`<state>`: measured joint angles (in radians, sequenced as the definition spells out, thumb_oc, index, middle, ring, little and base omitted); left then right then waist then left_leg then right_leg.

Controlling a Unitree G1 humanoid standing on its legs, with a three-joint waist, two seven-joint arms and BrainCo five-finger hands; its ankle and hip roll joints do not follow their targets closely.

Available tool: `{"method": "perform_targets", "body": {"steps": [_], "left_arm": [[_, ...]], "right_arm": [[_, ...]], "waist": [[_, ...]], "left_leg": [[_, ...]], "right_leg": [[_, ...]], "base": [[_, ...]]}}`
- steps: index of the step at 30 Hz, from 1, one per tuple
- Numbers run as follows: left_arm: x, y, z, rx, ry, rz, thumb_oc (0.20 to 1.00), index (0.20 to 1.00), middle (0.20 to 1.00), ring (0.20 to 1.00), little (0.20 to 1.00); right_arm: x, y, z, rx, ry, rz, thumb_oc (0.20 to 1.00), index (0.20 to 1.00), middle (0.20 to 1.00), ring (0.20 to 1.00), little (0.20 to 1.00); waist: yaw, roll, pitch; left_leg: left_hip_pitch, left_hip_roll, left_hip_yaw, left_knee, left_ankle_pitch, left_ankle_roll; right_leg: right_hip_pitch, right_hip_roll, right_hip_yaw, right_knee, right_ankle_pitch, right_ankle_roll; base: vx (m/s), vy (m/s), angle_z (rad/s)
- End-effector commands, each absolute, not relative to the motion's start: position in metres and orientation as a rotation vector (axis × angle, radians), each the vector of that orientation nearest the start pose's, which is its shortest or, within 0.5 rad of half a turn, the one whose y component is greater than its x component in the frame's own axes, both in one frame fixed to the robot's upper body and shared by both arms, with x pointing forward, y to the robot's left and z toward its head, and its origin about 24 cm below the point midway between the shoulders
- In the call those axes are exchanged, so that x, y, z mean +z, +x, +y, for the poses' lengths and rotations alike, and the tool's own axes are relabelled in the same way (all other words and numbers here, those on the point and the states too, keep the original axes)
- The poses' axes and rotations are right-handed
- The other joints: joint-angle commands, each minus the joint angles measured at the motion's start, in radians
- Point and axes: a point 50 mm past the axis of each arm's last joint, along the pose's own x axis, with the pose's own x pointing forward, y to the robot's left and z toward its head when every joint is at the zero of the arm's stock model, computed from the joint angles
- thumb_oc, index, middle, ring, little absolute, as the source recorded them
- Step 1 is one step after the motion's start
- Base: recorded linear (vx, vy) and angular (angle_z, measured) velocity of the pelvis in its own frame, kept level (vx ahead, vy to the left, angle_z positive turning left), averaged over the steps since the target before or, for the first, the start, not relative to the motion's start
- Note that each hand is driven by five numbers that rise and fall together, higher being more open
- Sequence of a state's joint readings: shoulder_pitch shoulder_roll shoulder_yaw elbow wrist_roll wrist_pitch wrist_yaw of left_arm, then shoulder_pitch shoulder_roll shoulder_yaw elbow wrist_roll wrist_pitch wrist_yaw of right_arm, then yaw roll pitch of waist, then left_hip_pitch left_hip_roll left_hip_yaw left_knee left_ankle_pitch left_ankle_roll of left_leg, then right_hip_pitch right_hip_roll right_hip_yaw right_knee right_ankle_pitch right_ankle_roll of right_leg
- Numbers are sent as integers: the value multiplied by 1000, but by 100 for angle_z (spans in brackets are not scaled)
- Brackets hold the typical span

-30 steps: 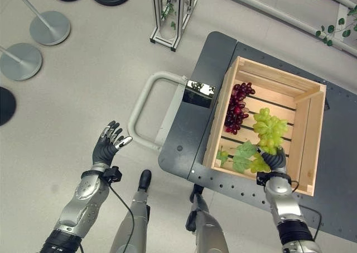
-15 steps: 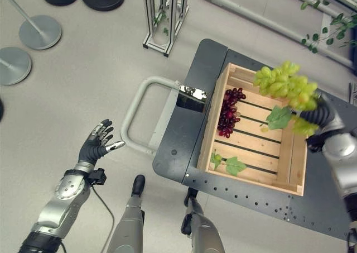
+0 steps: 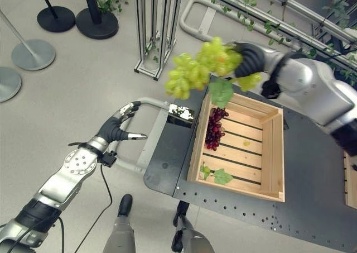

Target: Pick up the fruits from the basket on one side to the basket on the other side

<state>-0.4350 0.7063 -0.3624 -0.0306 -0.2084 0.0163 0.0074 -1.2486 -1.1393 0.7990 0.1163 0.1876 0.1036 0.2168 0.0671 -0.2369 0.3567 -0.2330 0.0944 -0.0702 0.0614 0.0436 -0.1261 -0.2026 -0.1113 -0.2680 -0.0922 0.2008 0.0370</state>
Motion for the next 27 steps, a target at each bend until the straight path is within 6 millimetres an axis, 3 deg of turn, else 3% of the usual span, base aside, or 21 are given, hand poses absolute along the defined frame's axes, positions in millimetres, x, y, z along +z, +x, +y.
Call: {"method": "perform_targets", "body": {"steps": [1,3,6,13,20,27], "left_arm": [[153,315,149,-380,572,-332,1000,1000,1000,1000,1000],[154,317,145,-376,559,-339,1000,1000,1000,1000,1000],[161,323,124,-397,528,-389,1000,1000,1000,1000,1000],[160,320,120,-350,481,-418,1000,1000,1000,1000,1000],[150,311,133,-292,494,-396,1000,1000,1000,1000,1000],[122,291,165,-194,402,-281,1000,1000,1000,1000,1000]], "right_arm": [[332,349,-157,325,-1290,-462,200,200,200,200,200],[330,353,-153,318,-1291,-461,200,200,200,200,200],[316,370,-135,330,-1254,-438,200,200,200,200,200],[299,384,-128,301,-1231,-397,200,200,200,200,200],[279,387,-135,280,-1237,-353,200,200,200,200,200],[272,380,-170,188,-1217,-326,200,200,200,200,200]], "waist": [[3,4,-103],[3,7,-107],[12,16,-127],[24,33,-153],[33,52,-175],[49,69,-193]], "left_leg": [[1,-7,8,-72,15,29],[3,-6,8,-72,14,29],[8,-9,5,-68,7,30],[22,-14,0,-71,0,34],[34,-20,-6,-76,-6,38],[33,-22,-11,-73,-9,38]], "right_leg": [[105,-102,-55,124,-207,145],[109,-103,-56,124,-208,145],[119,-103,-62,125,-213,144],[135,-105,-70,129,-218,143],[152,-108,-80,132,-224,143],[164,-112,-90,128,-230,141]], "base": [[38,-12,-1],[18,-5,-1],[14,-5,0],[34,0,1],[41,2,7],[11,-1,0]]}}
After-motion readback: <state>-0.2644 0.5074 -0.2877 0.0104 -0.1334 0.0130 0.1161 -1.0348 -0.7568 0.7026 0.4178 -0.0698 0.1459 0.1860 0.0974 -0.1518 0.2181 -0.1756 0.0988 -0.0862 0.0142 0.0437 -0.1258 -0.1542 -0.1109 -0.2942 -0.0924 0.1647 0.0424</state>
